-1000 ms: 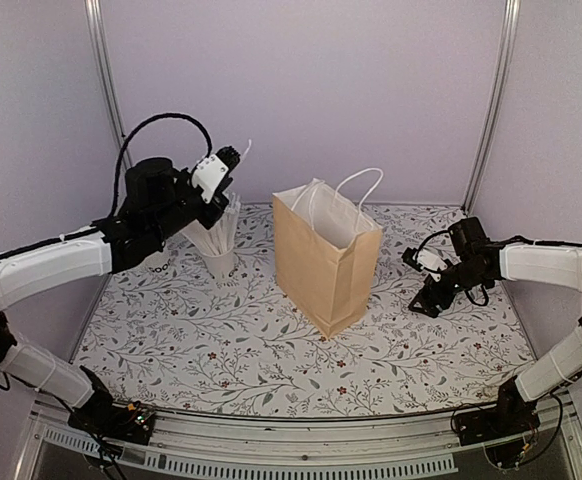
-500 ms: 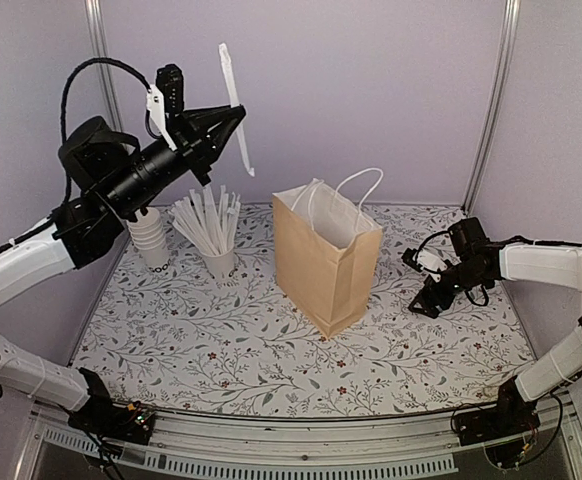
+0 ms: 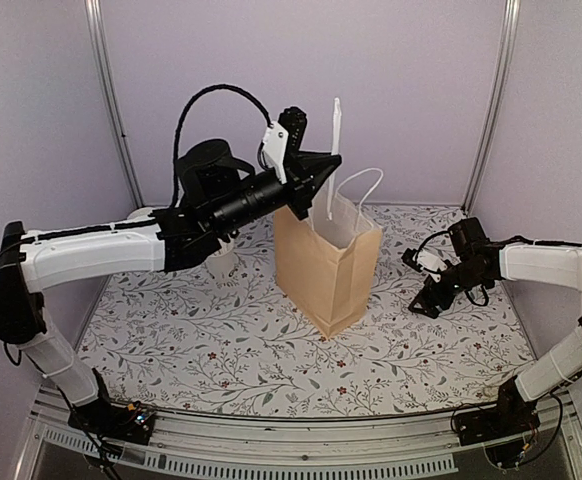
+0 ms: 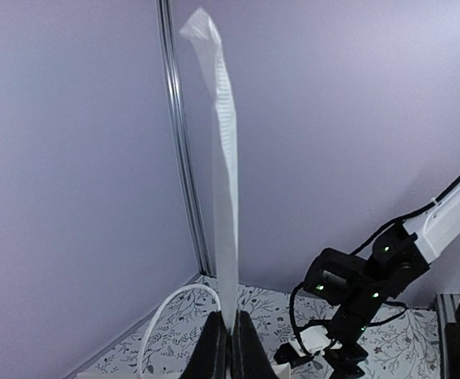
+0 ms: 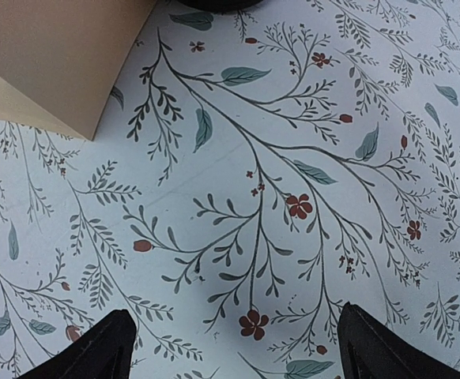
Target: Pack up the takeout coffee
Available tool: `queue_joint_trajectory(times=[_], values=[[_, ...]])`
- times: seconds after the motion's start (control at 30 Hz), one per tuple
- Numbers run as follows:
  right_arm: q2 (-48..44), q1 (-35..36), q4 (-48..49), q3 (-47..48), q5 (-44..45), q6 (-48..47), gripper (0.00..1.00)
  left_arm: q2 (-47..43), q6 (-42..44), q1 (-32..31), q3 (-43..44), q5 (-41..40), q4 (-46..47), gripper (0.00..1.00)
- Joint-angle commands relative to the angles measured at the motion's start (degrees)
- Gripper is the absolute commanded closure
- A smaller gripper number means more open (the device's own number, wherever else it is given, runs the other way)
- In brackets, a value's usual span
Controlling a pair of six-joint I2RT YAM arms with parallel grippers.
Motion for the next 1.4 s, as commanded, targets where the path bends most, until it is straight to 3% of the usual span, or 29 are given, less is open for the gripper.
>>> queue_joint_trajectory(times=[0.0,0.13,0.23,0.43,0.67,0.8,0.93,1.1,1.37], values=[[0.3,0.4,-0.5,1.5,-0.4,-0.6,0.08,3.7,0.7,-0.7,3.4,-4.2,2.1,0.92],[0.4,0.5,-0.5,1.5,-0.4,-0.6,0.08,5.1,-0.3,-0.7,4.8,-6.5,0.2,0.56],[0.4,0.5,-0.6,1.6,-0.6,-0.7,0.08,4.3,-1.7,-0.8,5.6,-6.7,-0.9,0.42],[-0.2,0.4,-0.4,2.8,0.6,0.3,0.06,-0.8,-1.4,-0.8,6.1,-7.0,-5.1,0.39],[-6.7,-0.8,0.6,7.9,4.6,3.5,0.02,-10.3,7.5,0.0,2.2,-21.1,-15.5,0.3],[-9.8,-6.4,0.6,14.4,5.9,5.9,0.01,-15.1,9.2,3.2,-1.8,-26.0,-20.9,0.25],[-11.9,-13.7,-1.9,23.1,0.1,12.3,0.01,-19.4,5.4,8.5,-6.1,-27.5,-25.3,0.18],[-16.3,-14.2,3.4,24.3,1.1,22.5,0.01,-22.8,-2.3,16.3,-10.3,-31.5,-31.2,0.01],[-23.6,-14.2,7.5,19.2,-0.6,26.4,0.01,-25.1,-8.9,21.1,-17.2,-30.2,-31.8,0.0]])
